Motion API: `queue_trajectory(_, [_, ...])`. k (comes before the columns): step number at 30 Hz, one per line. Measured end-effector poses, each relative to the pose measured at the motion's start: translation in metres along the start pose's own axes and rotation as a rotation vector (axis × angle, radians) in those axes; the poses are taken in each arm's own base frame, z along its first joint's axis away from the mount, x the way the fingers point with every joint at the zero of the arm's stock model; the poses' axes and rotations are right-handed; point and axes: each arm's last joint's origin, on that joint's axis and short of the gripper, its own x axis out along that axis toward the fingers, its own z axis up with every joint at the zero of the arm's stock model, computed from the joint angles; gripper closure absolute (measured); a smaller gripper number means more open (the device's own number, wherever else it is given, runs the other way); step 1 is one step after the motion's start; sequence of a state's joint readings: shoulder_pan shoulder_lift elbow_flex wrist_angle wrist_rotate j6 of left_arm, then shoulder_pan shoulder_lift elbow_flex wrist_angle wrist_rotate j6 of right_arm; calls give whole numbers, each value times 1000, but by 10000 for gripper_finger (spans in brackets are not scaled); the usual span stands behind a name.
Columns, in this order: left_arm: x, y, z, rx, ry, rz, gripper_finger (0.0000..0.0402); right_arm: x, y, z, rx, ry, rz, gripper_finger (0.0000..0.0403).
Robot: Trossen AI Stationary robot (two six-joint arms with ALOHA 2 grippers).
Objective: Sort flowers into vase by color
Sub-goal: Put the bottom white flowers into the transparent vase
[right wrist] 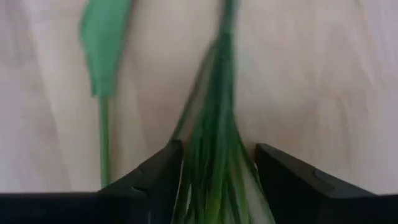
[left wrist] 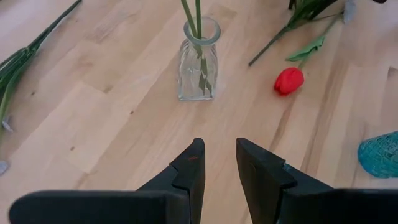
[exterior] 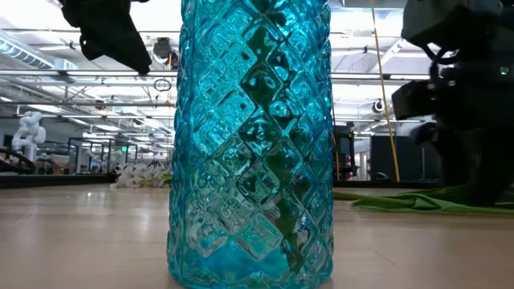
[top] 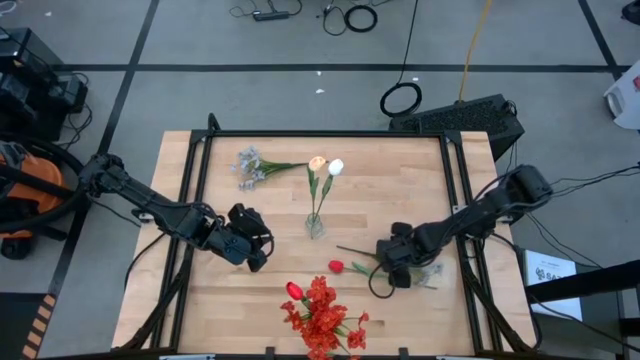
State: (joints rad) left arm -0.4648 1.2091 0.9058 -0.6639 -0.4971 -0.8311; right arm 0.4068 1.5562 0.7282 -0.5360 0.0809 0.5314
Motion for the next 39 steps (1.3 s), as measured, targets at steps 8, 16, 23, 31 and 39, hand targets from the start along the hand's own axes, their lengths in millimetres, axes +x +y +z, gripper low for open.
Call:
queue_trajectory(8, [0, 0, 0, -1, 4, -6, 305, 0, -8, -4, -317, 76, -26, 321])
queue_trajectory(16, [0, 0, 0, -3, 3, -8, 305, -14, -32, -6, -787, 237, -227, 382])
queue_trajectory(23, [0, -1, 1, -10, -5, -16, 305, -32, -43, 12, -1282, 362, -351, 387])
queue_trajectory(31, [0, -4, 4, -32, -40, -39, 305, -29, -55, 28, -1434, 315, -384, 372])
queue_trajectory(39, [0, -6, 6, -44, -55, -50, 305, -32, -65, 36, -1446, 274, -404, 330])
